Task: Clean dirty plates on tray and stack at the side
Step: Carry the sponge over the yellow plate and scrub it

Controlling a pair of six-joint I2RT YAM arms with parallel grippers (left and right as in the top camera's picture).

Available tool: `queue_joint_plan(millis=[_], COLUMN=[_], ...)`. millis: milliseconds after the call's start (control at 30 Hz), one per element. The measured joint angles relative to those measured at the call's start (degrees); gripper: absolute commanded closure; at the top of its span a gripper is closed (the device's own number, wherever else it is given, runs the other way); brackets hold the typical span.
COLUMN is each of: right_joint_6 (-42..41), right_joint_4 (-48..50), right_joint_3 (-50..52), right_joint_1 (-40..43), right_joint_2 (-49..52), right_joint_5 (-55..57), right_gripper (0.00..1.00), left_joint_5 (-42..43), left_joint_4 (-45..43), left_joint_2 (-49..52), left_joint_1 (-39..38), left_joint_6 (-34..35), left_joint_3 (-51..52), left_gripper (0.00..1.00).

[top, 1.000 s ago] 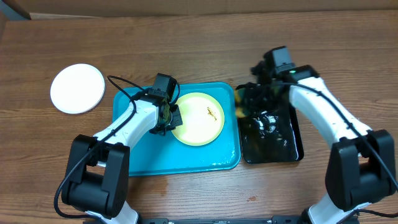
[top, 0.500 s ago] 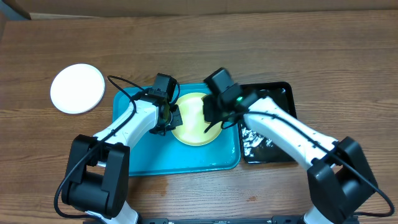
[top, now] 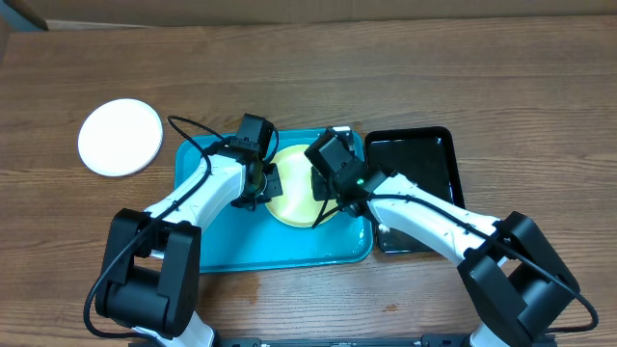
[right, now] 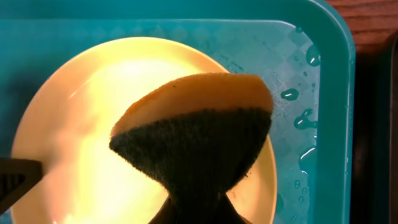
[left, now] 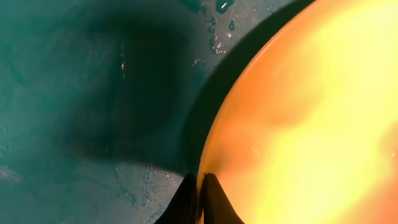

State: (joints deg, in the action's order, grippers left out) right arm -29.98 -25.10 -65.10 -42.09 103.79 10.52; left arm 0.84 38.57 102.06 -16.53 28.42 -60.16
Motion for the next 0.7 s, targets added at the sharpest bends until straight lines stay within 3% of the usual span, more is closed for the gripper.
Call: queue_joint_plan(millis=[367, 700], right_joint_6=[0.0, -0.24], right_joint_4=[1.42, 0.57], right_joint_3=[3.1, 4.79], right_joint_1=[-0.02, -1.16], right_joint_2=[0.13, 0.35], right_joint_5=[0.22, -1.14], right_gripper=[0.96, 0.96], left_joint_5=[-0.02, 0.0], left_joint_4=[0.66, 0.66], left_joint_2=[0.0, 0.0], left_joint_1=[0.0, 0.0], left_joint_6=[-10.73, -12.13], left_joint_3=[-0.13, -0.15], left_gripper=[0.96, 0.96])
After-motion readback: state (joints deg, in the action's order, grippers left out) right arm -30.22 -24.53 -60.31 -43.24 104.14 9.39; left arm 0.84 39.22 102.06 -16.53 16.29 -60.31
